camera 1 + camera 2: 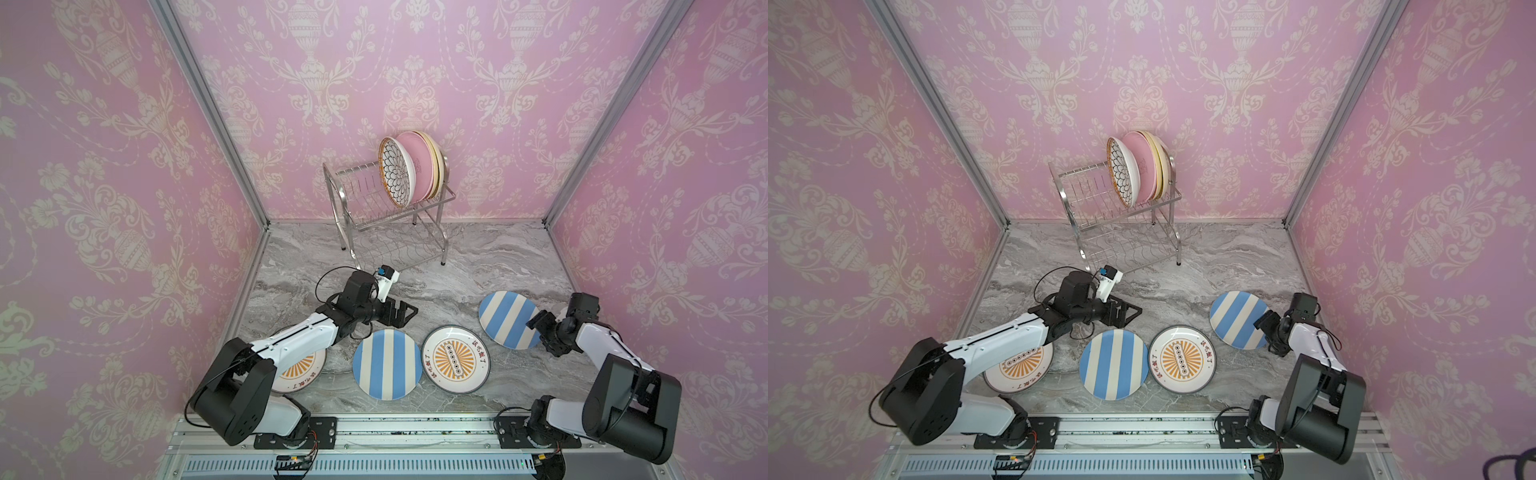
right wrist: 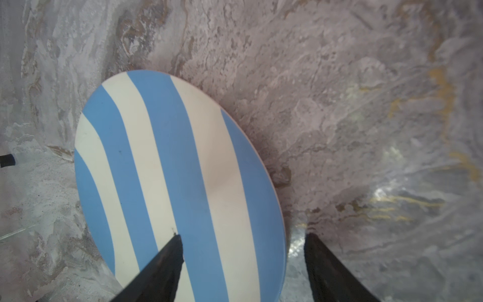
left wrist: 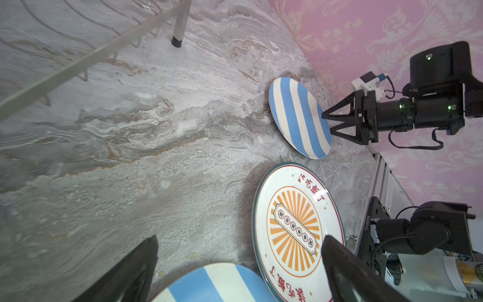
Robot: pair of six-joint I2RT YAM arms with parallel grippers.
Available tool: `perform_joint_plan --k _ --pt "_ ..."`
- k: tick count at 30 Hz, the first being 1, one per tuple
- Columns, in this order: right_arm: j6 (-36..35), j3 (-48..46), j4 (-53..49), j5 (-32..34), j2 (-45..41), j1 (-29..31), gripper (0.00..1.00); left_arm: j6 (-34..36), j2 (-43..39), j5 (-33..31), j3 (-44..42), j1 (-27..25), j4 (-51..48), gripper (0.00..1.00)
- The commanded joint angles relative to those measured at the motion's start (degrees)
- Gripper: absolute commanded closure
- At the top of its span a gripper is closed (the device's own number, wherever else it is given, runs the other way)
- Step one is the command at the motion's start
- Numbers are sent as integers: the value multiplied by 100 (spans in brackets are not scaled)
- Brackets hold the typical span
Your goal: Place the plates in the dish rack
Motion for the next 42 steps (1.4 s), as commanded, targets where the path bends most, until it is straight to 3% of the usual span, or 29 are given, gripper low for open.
perform_joint_plan --k 1,9,19,27,33,42 --pt "-194 -23 337 -204 211 -79 24 -81 539 -162 471 -253 456 1" --pt "-300 147 727 -444 754 -231 25 15 2254 23 2114 -566 439 1" --pt "-582 115 723 -1519 1094 -242 32 -113 3702 287 3704 -974 -22 1" --pt "-365 -290 1010 -1987 836 -229 32 181 4211 239 4438 -1191 -757 1" --pt "-476 -140 1000 -2464 1218 -186 33 183 4465 233 4736 -1236 -849 1" --pt "-308 -250 1275 -2560 1182 24 36 288 4620 262 4768 -1263 -915 1"
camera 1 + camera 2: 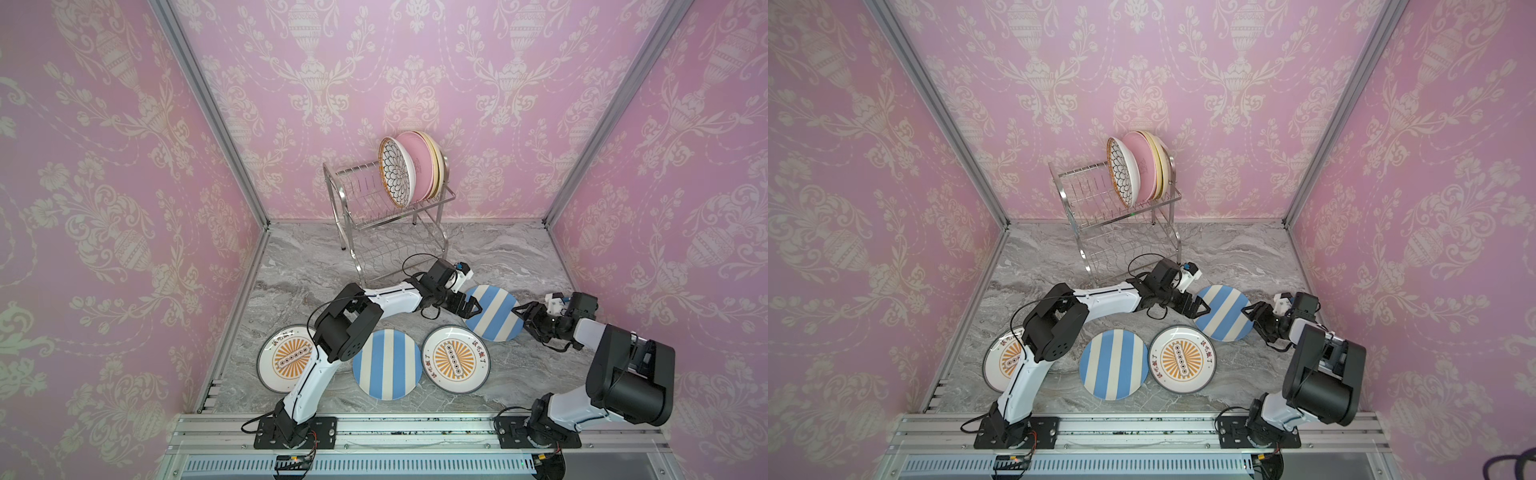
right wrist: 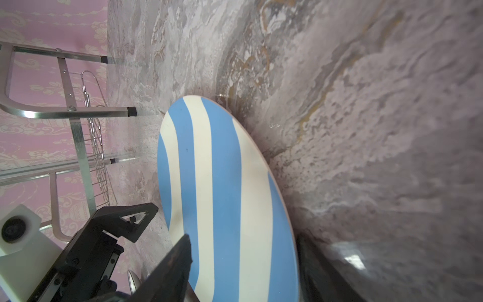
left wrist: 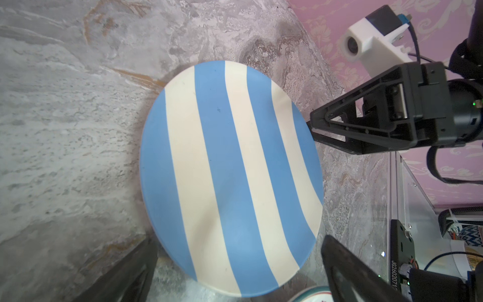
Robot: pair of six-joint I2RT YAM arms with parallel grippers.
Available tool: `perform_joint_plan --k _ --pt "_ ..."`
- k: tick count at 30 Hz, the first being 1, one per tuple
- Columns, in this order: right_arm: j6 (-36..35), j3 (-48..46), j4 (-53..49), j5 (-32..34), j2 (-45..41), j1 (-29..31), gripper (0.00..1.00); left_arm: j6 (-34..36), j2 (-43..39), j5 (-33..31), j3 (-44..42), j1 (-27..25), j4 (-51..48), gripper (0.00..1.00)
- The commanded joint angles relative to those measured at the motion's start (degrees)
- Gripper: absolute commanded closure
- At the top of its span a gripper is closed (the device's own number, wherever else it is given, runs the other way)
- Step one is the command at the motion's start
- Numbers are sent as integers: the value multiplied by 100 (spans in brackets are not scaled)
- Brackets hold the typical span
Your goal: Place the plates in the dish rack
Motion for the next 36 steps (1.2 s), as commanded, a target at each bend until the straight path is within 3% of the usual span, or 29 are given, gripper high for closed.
perform_joint_plan --k 1,9,16,20,27,36 --pt "153 -199 -155 -19 115 143 37 261 122 81 120 -56 -234 1" --pt "484 -424 480 -423 216 252 42 176 157 183 113 -51 -54 1" --pt "986 -748 1212 -503 -287 255 51 309 126 129 113 -52 -157 1" --pt "1933 -1028 2246 -499 -769 350 64 316 131 200 114 -49 -99 1" --pt "1800 -873 1720 -133 -1450 527 72 386 52 163 147 -50 -82 1" --pt "1664 -832 1669 -57 -874 877 73 167 43 300 4 -55 338 1"
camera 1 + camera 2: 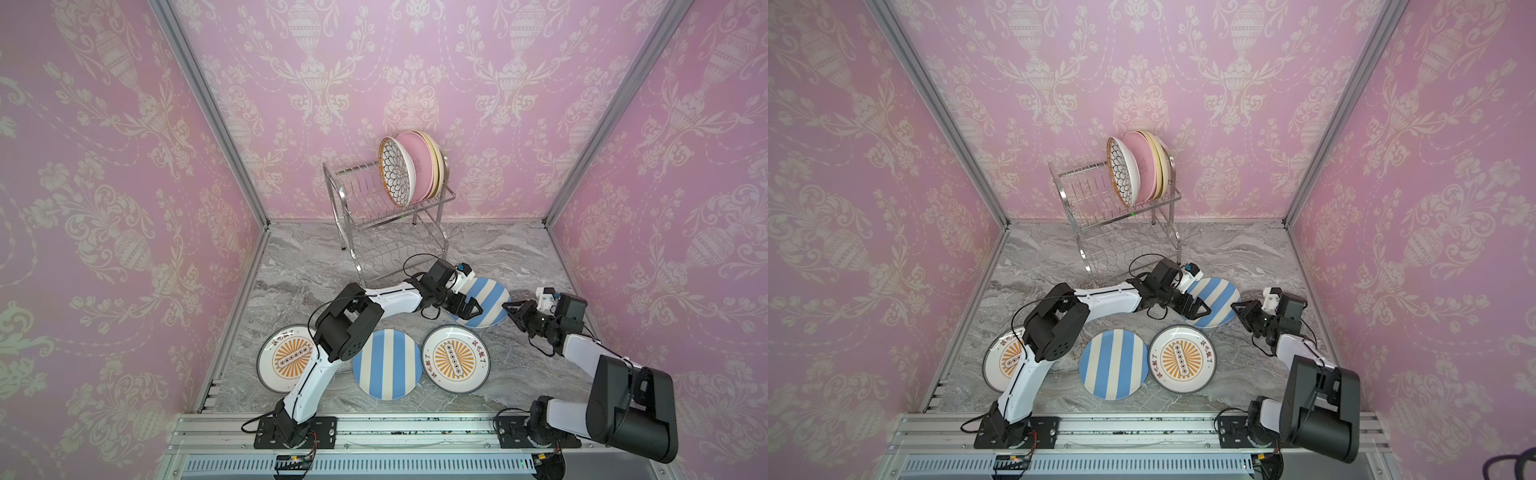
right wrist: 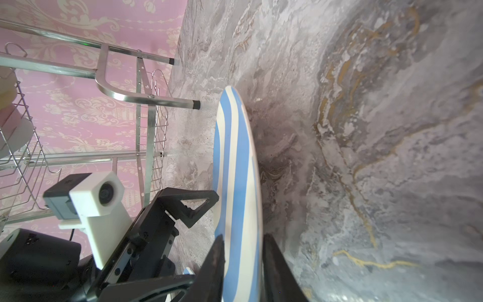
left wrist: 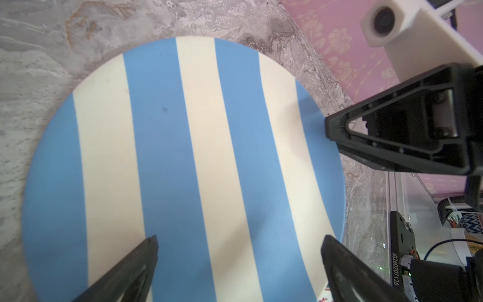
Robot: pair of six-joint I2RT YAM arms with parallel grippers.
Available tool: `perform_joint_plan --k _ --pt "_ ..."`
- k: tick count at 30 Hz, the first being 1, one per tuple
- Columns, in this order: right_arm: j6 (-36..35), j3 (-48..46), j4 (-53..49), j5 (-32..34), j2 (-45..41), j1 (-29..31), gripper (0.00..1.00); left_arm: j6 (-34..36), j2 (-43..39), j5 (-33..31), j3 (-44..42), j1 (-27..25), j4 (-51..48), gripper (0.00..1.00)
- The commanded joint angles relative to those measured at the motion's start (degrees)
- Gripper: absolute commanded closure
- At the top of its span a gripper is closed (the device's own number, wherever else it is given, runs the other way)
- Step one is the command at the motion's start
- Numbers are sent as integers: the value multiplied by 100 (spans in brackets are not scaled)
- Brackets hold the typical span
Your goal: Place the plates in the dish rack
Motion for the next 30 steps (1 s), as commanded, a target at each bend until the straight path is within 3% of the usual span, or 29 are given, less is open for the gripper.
perform_joint_plan --k 1,9,15,19,22,30 --pt "3 11 68 110 184 57 73 -37 21 143 -34 -49 225 1" --pt "262 -58 669 195 585 72 79 -141 -93 90 -162 -39 306 1" --pt "248 -87 885 231 930 87 78 195 -504 -808 109 137 -600 1" --pt "452 -197 1410 121 1243 93 78 102 -696 -1395 -121 363 -624 1" --pt "679 -268 1941 35 1490 118 78 121 -641 -1613 -97 459 -764 1" --pt "584 -241 2021 79 1797 209 78 310 -226 -1824 319 452 -1088 1"
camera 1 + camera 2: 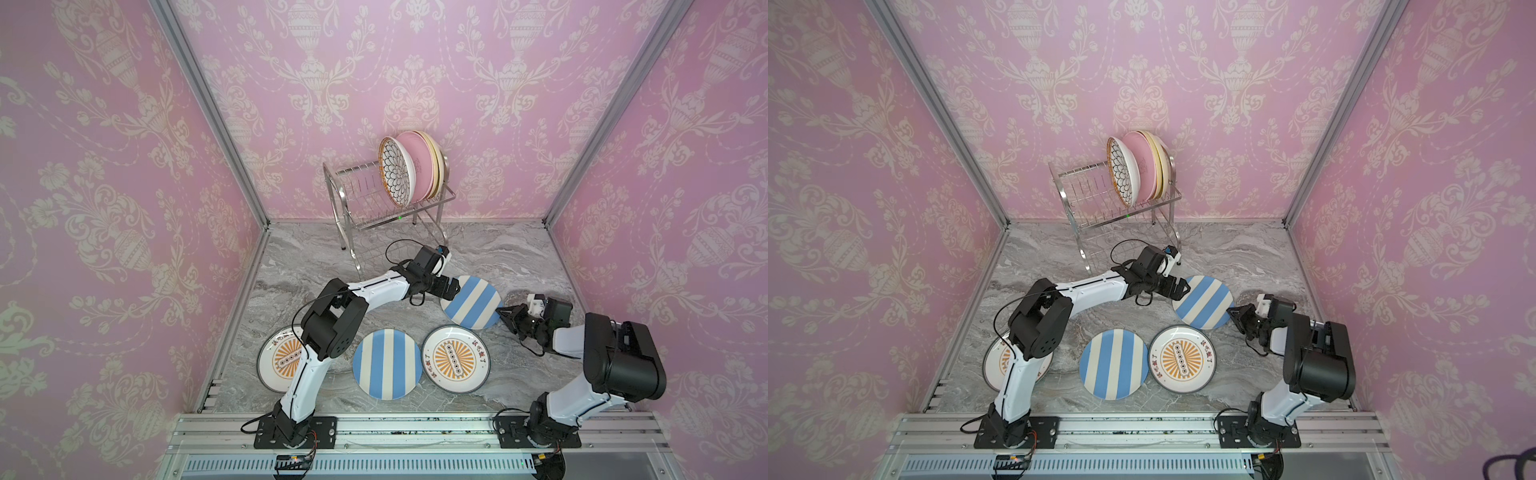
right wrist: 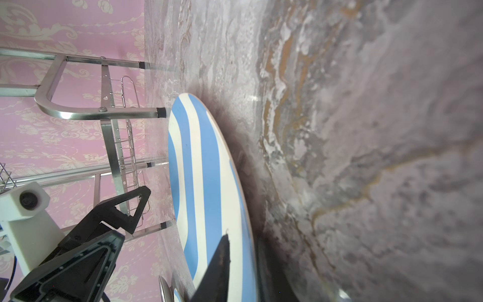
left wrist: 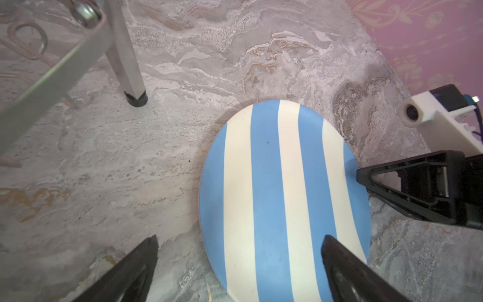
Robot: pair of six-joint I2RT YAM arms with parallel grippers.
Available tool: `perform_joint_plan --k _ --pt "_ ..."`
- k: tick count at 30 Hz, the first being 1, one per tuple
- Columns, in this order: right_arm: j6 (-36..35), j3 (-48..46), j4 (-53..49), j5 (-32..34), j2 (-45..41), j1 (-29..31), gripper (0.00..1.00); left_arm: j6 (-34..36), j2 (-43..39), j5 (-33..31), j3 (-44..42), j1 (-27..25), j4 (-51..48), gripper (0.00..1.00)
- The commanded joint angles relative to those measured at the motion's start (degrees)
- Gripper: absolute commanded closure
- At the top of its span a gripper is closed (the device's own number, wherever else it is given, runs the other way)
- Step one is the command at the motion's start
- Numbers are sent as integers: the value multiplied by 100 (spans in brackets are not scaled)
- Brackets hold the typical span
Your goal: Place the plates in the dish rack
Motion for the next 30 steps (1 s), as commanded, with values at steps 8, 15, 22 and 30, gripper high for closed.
perform_joint_plan --k 8,15,22,30 --pt "-60 4 40 46 128 133 77 -110 485 461 299 -56 117 1" --pt "6 54 114 47 145 218 78 -124 469 401 211 -97 86 1" --pt "66 137 174 61 168 354 78 -394 511 572 44 -179 421 1" --pt "135 177 212 85 150 383 80 -350 342 195 -137 -206 364 1"
